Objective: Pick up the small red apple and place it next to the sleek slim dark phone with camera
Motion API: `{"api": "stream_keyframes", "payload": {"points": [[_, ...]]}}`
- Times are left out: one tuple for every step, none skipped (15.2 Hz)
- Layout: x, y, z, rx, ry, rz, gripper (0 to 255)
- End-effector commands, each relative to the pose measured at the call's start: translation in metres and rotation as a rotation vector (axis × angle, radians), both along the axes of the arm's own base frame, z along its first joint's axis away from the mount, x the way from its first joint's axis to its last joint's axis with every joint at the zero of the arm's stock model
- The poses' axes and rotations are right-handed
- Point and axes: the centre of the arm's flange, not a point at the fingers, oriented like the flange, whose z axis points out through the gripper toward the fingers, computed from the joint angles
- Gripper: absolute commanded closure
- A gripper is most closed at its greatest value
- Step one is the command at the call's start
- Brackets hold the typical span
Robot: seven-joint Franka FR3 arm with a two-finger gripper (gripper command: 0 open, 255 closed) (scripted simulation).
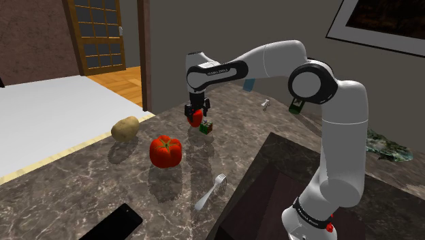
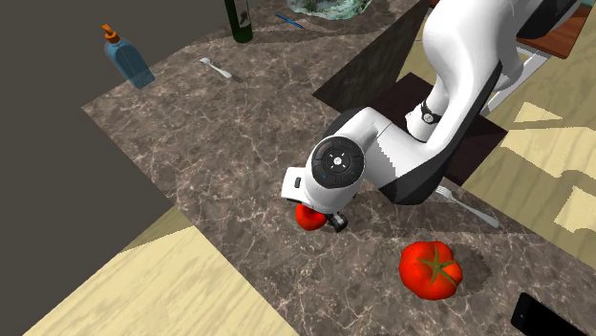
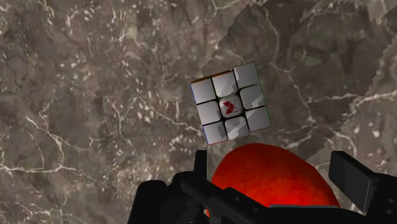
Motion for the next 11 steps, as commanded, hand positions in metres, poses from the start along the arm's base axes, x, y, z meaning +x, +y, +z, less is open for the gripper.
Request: {"api": "stream_keyframes", "payload": {"points": [[0.0,0.0,-0.0002,0.0,0.0,0.0,0],[0.0,0.0,-0.0002,0.0,0.0,0.0,0],[0.0,0.0,-0.0001,0.0,0.0,0.0,0],[0.0,0.0,-0.0001,0.0,0.0,0.0,255],[0.0,0.0,-0.0001,0.0,0.0,0.0,255],[0.0001,-0.0001,-0.0002,0.0,0.0,0.0,255],[0.0001,0.0,-0.0002,0.0,0.0,0.0,255],[0.0001,0.0,-0.0002,0.0,0.0,0.0,255],[0.0001,0.0,-0.0002,0.0,0.0,0.0,255],[0.0001,0.0,-0.0002,0.0,0.0,0.0,255],[0.0001,0.0,-0.0002,0.0,0.0,0.0,255]]}}
